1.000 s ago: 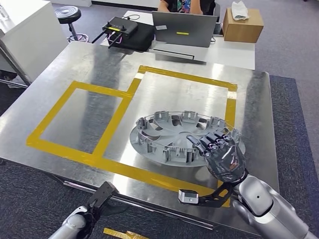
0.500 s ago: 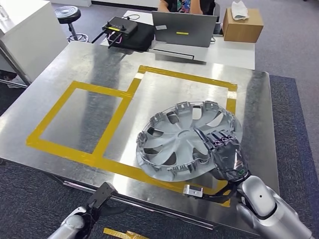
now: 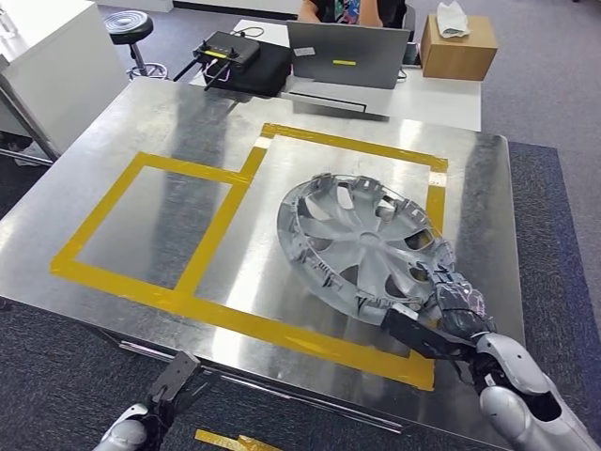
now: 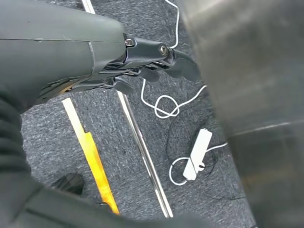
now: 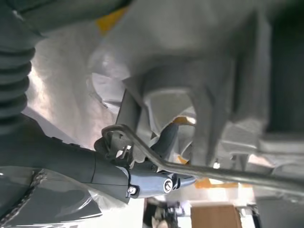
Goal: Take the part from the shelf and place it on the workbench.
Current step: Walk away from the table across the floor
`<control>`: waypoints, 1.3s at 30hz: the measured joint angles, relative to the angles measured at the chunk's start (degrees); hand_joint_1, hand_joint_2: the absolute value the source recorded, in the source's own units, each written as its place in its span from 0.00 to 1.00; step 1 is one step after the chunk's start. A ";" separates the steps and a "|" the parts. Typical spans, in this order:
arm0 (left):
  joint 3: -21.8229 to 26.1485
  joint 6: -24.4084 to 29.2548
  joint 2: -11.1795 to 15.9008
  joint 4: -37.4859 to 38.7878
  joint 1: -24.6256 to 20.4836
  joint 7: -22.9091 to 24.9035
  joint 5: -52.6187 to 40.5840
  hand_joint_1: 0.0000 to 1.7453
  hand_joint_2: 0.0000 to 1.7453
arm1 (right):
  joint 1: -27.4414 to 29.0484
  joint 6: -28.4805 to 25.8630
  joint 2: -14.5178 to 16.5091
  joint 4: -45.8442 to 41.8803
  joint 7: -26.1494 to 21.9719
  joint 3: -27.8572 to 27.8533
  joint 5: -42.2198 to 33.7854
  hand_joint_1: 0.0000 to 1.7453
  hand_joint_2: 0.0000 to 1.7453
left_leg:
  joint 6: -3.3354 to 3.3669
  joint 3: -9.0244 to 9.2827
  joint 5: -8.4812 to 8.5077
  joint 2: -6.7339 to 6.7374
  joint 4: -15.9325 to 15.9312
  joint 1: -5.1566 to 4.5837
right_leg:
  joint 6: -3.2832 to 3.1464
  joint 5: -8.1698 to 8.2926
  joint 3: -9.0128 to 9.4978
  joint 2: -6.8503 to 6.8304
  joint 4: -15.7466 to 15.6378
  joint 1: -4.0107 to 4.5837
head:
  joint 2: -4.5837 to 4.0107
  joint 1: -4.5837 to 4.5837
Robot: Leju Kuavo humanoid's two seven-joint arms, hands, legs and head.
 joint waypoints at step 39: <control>2.61 -0.44 0.62 3.54 0.72 -4.33 -0.31 0.00 0.00 | 9.97 3.59 -11.22 -16.56 -1.80 -2.75 -13.34 0.00 0.00 | 0.01 -0.05 -0.02 -0.02 0.00 -0.01 | -0.03 -0.02 -0.06 0.00 -0.01 0.00 | 0.00 -0.01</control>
